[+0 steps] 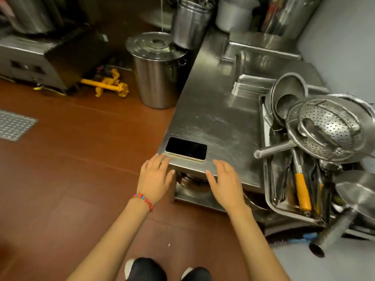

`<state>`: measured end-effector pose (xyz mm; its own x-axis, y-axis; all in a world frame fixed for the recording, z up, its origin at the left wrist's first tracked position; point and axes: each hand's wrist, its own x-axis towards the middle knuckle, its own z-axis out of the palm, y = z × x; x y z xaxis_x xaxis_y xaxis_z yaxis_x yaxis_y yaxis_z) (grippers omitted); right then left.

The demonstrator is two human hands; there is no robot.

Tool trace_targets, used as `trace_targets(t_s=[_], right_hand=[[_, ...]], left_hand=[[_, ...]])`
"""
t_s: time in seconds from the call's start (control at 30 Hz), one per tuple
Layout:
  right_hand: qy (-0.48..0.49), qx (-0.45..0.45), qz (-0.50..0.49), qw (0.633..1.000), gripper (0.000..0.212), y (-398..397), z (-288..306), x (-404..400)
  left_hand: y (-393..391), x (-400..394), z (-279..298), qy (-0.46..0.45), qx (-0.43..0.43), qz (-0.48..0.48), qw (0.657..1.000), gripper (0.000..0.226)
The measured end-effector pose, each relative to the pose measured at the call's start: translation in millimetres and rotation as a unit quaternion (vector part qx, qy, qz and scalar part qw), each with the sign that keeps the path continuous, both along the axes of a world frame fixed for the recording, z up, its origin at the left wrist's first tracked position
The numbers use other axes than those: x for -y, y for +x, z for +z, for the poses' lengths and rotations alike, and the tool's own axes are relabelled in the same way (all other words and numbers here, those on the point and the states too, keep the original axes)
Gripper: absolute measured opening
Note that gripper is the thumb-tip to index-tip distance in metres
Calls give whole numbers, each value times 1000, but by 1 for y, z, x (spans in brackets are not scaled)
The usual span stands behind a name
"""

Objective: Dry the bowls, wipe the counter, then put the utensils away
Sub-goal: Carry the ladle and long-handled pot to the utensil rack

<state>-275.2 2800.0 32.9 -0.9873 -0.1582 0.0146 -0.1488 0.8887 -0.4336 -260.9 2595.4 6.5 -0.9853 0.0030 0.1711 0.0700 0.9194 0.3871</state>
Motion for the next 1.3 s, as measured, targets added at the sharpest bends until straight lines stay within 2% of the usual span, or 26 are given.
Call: trace_targets(t_s=[0.23, 0.47, 0.77, 1.1, 1.3], right_hand=[[-5, 14, 133, 991, 49, -19, -7, 178], [4, 18, 296, 955, 49, -20, -11, 348], [7, 33, 474, 880, 46, -26, -18, 536], [-4, 48, 594, 803, 47, -70, -13, 719], [4, 60, 679, 732, 47, -41, -15, 803]], left_hand=[[40, 163, -11, -1, 21, 151, 988, 45], [94, 303, -13, 0, 38, 303, 952, 45], [146, 430, -19, 12, 54, 490, 870, 46], [123, 549, -5, 8, 52, 611, 790, 46], [153, 593, -4, 15, 60, 692, 720, 46]])
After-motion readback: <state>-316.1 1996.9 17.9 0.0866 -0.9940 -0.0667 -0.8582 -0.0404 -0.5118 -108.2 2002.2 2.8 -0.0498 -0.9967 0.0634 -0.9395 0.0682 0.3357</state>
